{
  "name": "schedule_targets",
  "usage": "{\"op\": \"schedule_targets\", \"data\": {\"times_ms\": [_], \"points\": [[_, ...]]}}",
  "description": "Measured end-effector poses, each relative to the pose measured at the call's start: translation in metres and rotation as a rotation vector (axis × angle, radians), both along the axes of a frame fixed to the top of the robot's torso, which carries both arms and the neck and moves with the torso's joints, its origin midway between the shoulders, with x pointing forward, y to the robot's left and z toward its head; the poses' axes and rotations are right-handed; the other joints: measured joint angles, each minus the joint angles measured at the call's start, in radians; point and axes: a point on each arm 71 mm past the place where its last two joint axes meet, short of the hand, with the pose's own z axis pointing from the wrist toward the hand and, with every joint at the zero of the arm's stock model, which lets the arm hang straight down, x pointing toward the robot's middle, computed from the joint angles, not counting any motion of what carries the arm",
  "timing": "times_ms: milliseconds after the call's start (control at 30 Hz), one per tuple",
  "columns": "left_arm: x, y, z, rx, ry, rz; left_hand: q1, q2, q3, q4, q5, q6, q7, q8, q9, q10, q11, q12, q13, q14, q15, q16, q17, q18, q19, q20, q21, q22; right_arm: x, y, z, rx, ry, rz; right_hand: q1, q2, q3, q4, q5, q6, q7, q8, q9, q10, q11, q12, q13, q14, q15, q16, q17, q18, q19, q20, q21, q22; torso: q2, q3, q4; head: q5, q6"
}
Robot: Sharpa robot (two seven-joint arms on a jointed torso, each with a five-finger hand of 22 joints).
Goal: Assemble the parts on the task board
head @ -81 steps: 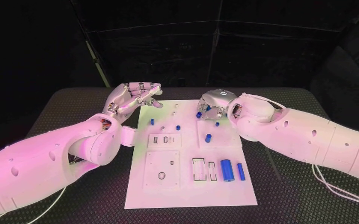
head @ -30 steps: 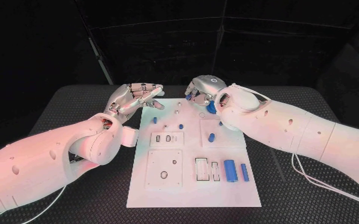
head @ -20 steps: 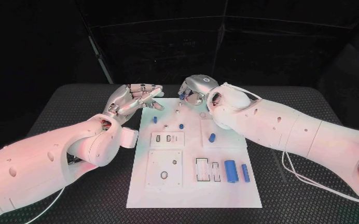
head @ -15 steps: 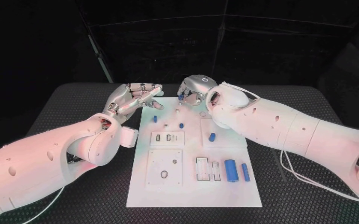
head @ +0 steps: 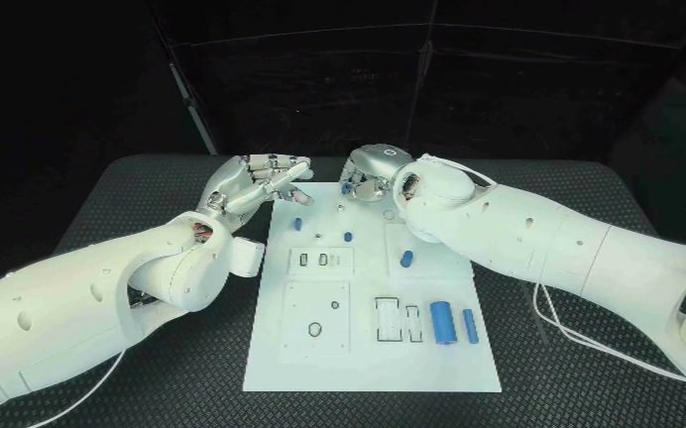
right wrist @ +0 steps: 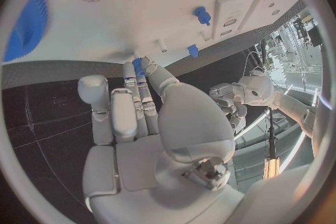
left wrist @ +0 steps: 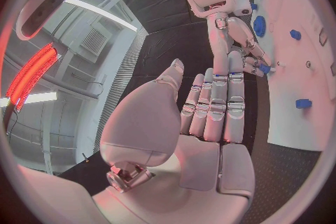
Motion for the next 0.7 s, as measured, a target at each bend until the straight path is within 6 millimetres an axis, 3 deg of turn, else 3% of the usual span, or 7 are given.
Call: {"op": "schedule_targets", "data": {"times_ms": [400,700], "points": [[0.0001,0.0006,0.0006,0.001,0.001,0.001,0.004,0.004,0.0,0.0,0.0,0.0,0.0,0.0,-0.001,0.0,0.0,-0.007,-0.001,-0.007,0.0,0.0,0.001,0.0,0.0,0.0,0.0,0.001,0.001,0.0017,-0.0005,-0.01,0.009,-0.004,-0.004,-0.004,0.01,0.002,0.0,-0.001,-0.001,-0.002,0.0,-0.007,0.007,0.0,-0.002,0.0,0.0,0.004,0.0,0.0,0.0,0.0,0.0,0.0,0.002,0.0002,0.0,0.0,-0.006],[0.0002,0.0003,0.0006,0.003,0.006,-0.002,0.0,0.008,-0.003,-0.003,0.0,0.0,0.0,-0.004,-0.002,0.0,0.0,-0.011,-0.001,-0.007,0.0,0.0,0.005,0.0,0.0,0.0,0.005,0.003,0.0026,0.0051,-0.0026,-0.019,0.011,-0.012,-0.023,-0.032,0.041,0.017,-0.011,-0.021,0.008,0.009,0.005,-0.049,0.013,-0.002,-0.008,0.0,0.0,0.008,0.0,0.0,-0.007,0.007,0.004,-0.003,0.003,0.0007,0.0,0.001,-0.008]]}}
